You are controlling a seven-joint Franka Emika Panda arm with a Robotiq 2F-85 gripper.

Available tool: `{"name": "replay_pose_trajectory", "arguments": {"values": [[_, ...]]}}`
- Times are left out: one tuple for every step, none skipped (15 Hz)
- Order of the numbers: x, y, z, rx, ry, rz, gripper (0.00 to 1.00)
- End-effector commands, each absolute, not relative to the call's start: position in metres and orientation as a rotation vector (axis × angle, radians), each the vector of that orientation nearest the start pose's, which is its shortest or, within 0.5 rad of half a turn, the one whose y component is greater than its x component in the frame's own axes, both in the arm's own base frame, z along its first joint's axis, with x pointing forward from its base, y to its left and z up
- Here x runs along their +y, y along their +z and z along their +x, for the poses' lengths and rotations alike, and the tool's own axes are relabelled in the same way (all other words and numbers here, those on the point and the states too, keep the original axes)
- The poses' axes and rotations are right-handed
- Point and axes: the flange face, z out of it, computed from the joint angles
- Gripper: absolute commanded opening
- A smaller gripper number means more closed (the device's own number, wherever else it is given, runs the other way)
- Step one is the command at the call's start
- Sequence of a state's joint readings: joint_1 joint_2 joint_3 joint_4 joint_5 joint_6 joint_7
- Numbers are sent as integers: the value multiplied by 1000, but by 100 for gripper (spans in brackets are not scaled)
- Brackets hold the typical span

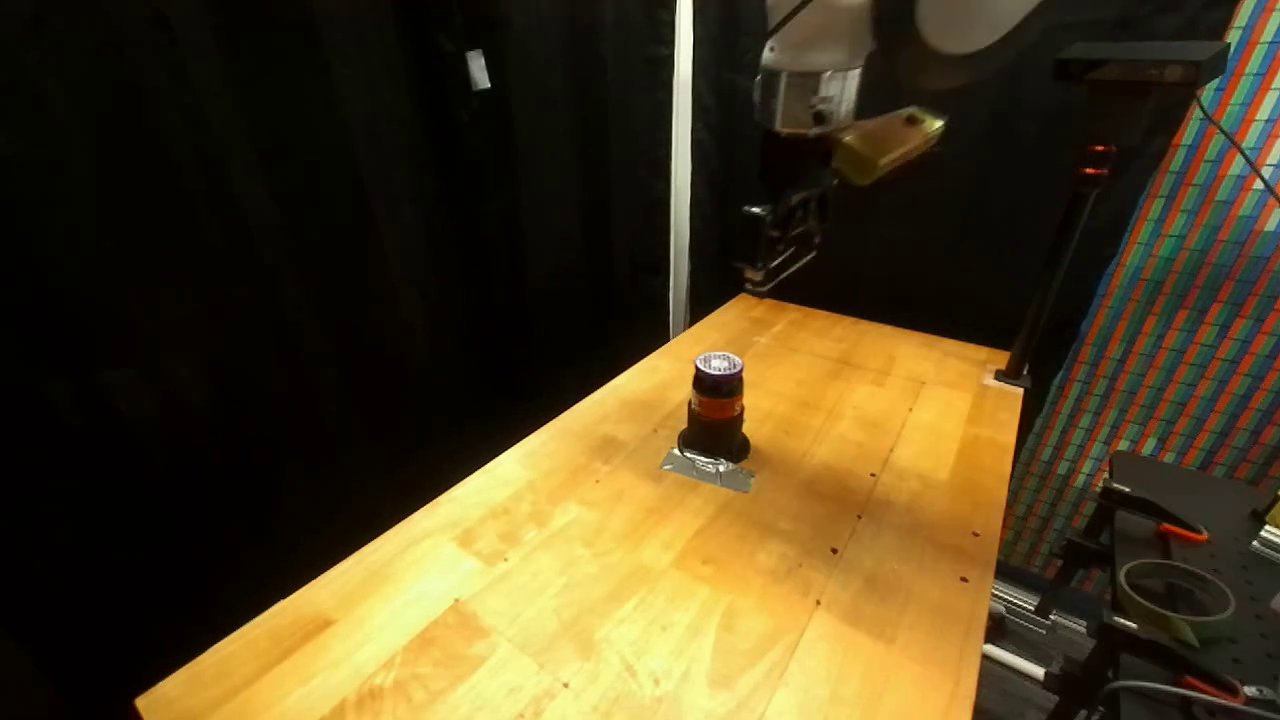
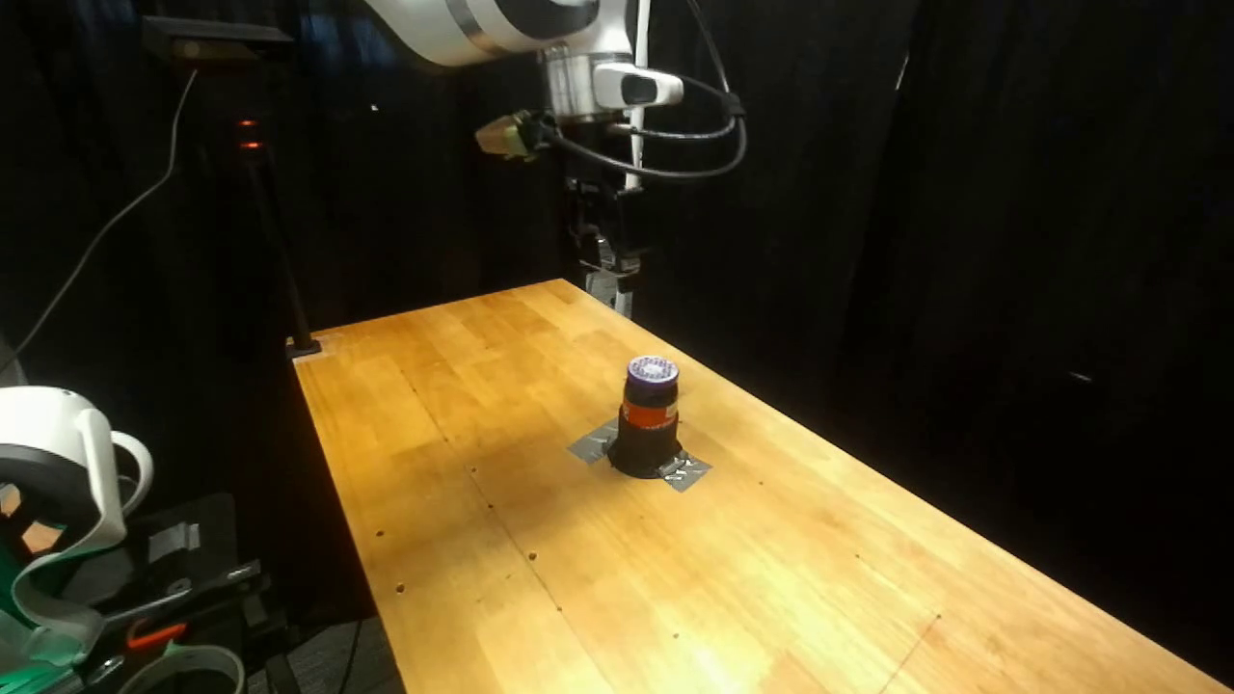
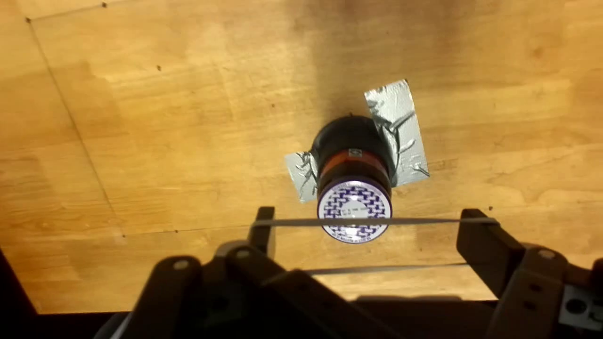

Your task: Put the elastic around the bottle

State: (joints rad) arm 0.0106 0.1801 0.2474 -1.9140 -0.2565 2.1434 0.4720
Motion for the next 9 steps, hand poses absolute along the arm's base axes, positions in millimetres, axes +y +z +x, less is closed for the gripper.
{"name": "replay_pose_trajectory", "arguments": {"values": [[145,380,652,179,-212,-3180,100],[145,372,662,195,-211,-3160,100],[143,363,671,208,-200,-3144,100],[142,355,677,220,-185,-3130,100],[138,346,685,237,-180,-3126,100],[135,339,690,257,-163,-3119,100],[132,333,694,270,-147,-3118,100],[127,326,698,284,-136,-3117,100],[123,321,701,294,-125,-3115,100]]}}
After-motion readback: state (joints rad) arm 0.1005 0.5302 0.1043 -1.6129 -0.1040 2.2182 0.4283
